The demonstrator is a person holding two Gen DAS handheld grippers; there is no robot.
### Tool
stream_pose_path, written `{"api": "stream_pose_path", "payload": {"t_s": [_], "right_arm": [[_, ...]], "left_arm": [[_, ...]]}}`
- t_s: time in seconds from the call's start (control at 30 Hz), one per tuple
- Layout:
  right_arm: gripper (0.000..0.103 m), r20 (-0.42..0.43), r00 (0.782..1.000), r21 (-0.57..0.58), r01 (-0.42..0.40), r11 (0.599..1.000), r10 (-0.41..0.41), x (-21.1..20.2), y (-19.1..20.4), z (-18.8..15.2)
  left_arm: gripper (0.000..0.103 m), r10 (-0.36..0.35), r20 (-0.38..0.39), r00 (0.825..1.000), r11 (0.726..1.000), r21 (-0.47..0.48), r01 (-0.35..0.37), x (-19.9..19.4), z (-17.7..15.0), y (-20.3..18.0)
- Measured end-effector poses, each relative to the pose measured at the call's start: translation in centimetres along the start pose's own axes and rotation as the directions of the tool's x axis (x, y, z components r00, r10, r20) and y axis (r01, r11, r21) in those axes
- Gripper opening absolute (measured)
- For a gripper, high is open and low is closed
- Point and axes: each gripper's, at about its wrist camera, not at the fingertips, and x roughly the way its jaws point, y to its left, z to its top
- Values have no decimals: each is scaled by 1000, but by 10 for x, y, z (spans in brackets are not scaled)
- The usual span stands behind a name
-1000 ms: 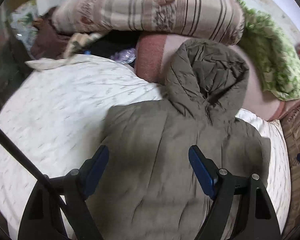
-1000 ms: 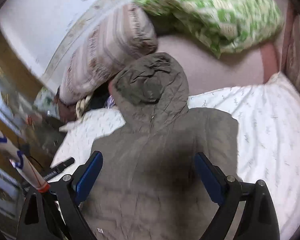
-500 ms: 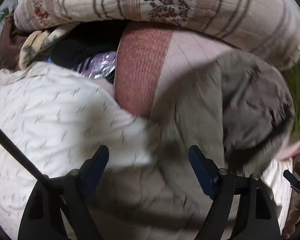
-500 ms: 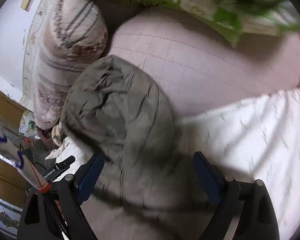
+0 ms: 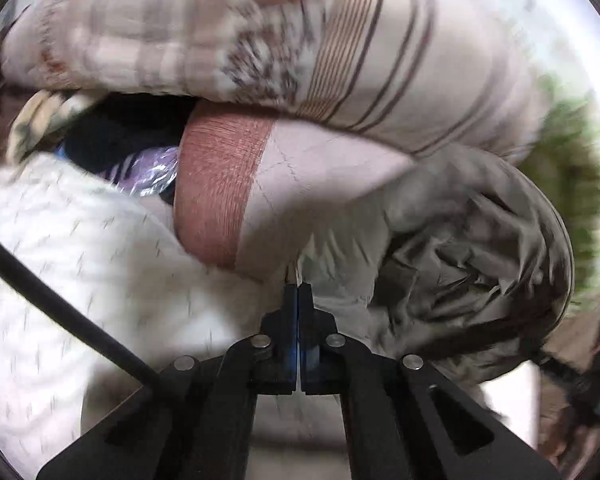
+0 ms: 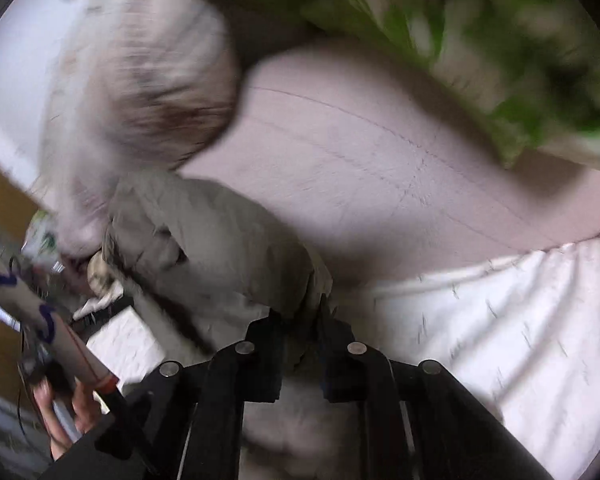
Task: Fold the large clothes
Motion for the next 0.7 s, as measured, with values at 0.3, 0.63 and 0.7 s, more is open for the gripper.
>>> {"api": "stream_pose_path", "payload": {"t_s": [0.3, 0.63, 0.7], "right_arm": [[14, 60, 997, -102, 46, 994, -40, -86, 23, -170], [98, 34, 987, -34, 157, 987, -156, -109, 2, -225], [97, 68, 988, -35, 142, 989, -139, -138, 7, -226]], "left_arm": [[0, 59, 30, 998, 990, 124, -62, -94, -166, 17], [64, 120, -82, 989, 962, 254, -95, -109, -224, 27], [64, 109, -62, 992, 967, 238, -91, -129, -229, 34]]}}
